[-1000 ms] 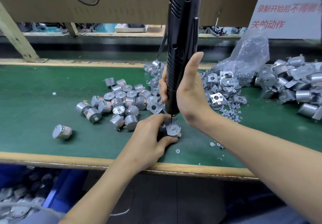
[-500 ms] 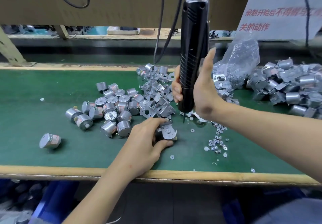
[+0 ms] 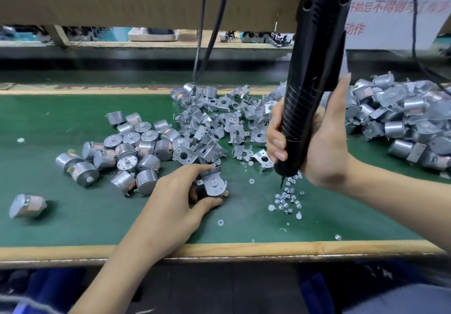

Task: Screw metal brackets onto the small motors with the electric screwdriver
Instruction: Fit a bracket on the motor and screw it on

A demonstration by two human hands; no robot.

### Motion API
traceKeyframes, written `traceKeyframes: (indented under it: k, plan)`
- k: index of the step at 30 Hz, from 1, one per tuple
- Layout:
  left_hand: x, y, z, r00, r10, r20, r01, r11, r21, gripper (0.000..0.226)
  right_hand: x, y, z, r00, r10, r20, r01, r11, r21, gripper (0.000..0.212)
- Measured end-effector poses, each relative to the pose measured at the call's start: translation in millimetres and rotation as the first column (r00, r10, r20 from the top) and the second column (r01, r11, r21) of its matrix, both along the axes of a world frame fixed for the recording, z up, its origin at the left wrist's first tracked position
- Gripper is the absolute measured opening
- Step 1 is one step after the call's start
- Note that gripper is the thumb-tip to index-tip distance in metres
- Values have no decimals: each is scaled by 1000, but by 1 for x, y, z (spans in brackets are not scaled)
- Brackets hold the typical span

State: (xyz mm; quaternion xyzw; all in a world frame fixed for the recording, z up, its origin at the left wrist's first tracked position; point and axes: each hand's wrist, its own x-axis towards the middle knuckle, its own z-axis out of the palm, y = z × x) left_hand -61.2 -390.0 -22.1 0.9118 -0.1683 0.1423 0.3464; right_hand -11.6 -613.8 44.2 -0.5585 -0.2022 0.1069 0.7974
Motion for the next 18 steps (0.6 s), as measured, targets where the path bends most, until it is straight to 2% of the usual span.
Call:
traceKeyframes:
  k: [18]
  plan:
    - [-4,0,4,999,-7,-31,7,1000,-4,49,0,9,-13,997,-78,14,78,995,-62,84]
